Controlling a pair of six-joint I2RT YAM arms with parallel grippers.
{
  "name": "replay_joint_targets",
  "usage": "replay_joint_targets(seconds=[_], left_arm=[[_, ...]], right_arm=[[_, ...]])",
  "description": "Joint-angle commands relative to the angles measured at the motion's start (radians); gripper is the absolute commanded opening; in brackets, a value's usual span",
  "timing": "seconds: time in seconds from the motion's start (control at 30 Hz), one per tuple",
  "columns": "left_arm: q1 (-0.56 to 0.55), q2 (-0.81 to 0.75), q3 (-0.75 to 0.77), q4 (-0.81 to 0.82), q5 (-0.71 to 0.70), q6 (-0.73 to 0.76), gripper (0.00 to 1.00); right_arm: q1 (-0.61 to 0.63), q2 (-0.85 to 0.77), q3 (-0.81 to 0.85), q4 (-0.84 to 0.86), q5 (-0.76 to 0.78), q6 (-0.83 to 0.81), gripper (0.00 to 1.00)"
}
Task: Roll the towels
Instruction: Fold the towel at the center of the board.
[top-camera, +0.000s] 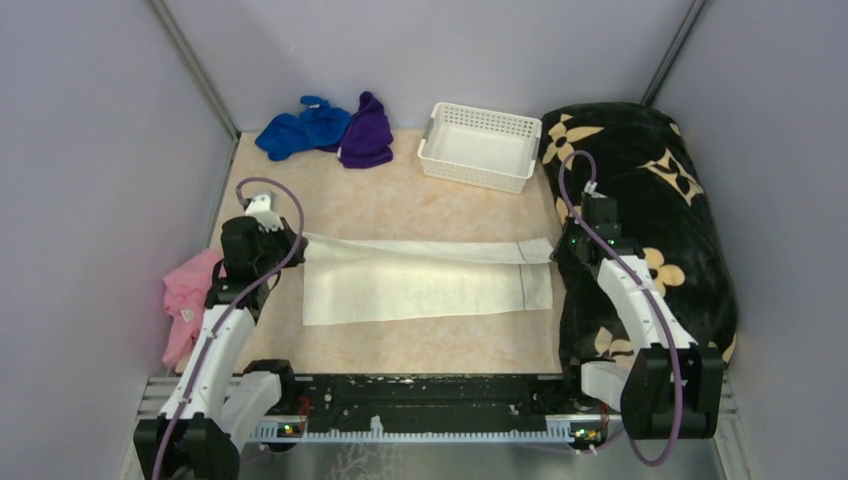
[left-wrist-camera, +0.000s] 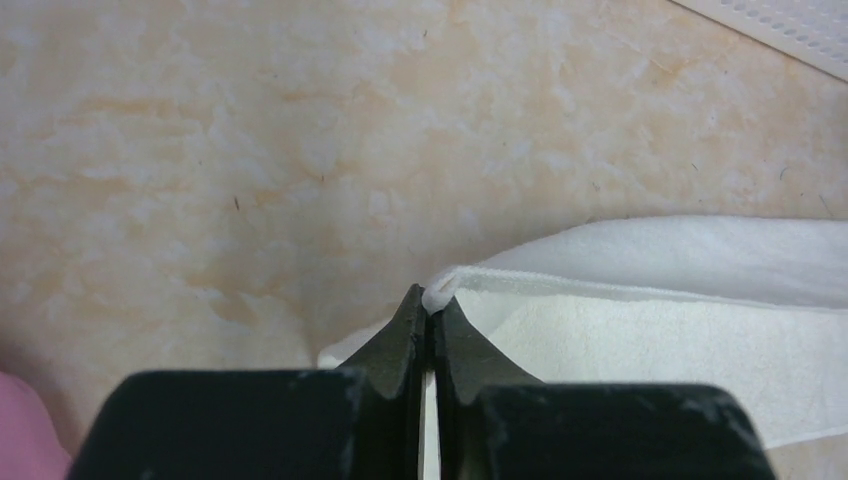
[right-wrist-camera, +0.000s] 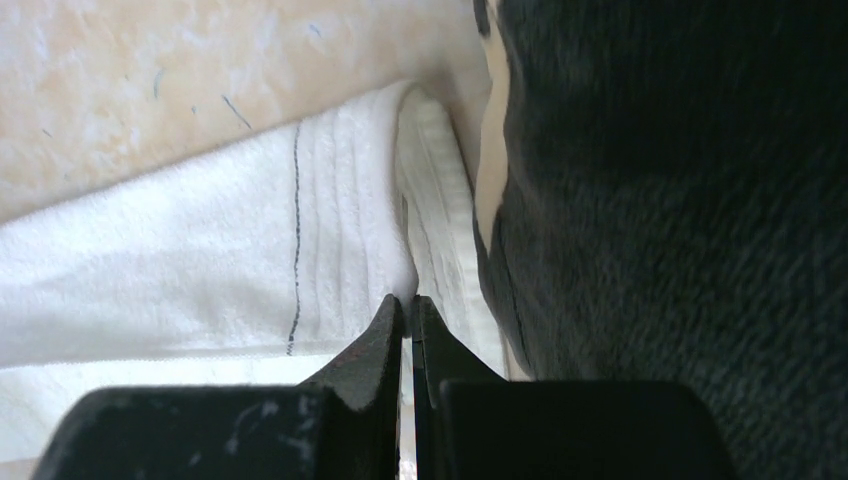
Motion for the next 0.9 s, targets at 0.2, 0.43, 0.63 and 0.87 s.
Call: replay_joint_targets(seconds=[0.2, 0.43, 0.63, 0.87], left_arm=[[0.009, -0.118, -0.107, -0.143, -0.112, -0.359, 0.2], [0.009, -0.175, -0.098, -0.269, -0.249, -0.5, 0.54], [0.002, -0.233, -0.074, -0.348, -0.139, -0.567, 0.6], [0.0, -0.272, -0.168, -0.343, -0.085, -0.623, 0.63]], right_arm=[[-0.006, -0.072, -0.108, 0.03, -0.064, 0.035, 0.0], [-0.006, -0.067, -0.13, 0.04, -0.12, 0.027, 0.06], [-0.006, -0.124, -0.126, 0.025, -0.161, 0.035, 0.24], [-0.006, -0.123, -0.12, 0.028, -0.136, 0.029, 0.36]])
